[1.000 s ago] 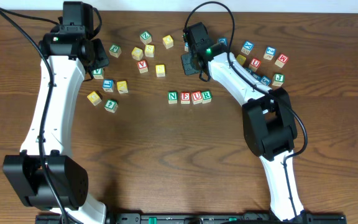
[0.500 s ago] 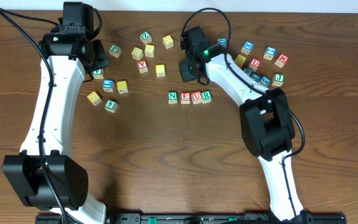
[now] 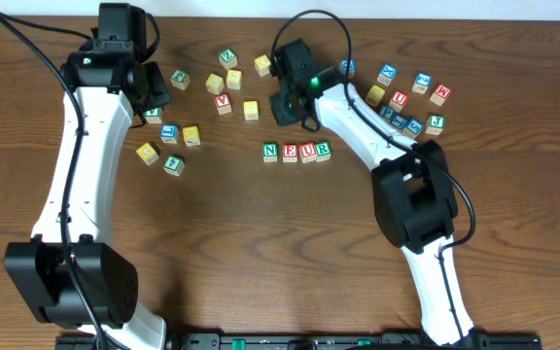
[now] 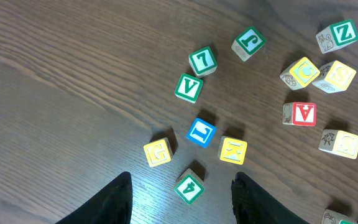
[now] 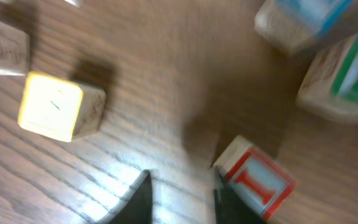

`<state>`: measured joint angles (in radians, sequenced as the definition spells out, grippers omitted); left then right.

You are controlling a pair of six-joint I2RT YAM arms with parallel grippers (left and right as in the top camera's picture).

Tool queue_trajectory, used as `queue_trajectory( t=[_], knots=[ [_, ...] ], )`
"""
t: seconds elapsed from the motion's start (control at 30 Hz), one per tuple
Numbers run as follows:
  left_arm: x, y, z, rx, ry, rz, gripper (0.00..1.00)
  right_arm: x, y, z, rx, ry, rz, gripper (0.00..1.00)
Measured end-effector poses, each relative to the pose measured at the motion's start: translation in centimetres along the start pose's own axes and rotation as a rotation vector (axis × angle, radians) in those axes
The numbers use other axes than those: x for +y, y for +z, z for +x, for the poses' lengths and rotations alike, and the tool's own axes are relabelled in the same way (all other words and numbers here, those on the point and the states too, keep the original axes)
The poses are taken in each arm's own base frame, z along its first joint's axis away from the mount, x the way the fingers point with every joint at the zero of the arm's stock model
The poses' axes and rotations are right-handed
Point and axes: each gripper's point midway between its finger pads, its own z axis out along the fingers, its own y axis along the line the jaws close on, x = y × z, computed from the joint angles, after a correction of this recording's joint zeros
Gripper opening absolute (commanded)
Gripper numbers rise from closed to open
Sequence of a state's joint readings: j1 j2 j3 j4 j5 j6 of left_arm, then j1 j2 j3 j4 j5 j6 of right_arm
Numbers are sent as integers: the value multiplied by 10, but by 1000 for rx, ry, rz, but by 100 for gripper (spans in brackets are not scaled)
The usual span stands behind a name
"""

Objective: Spell out NEURIPS
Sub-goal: 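Lower the right gripper and grasp the red I block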

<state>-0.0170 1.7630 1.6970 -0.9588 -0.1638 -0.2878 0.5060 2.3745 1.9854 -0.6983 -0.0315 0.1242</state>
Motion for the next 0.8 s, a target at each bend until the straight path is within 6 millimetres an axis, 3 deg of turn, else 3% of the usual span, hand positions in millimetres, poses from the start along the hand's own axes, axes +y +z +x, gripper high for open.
queue_trajectory(
  t=[0.13, 0.47, 0.8],
  knots=[
    [0, 0, 0, 0, 0, 0, 50, -3, -5, -11, -30, -130, 1, 52],
    [0, 0, 0, 1, 0, 0, 51, -10, -6, -13, -33, -331, -13, 70],
    [0, 0, 0, 1, 1, 0, 51, -41, 2, -9, -24, -341, -67, 70]
  ],
)
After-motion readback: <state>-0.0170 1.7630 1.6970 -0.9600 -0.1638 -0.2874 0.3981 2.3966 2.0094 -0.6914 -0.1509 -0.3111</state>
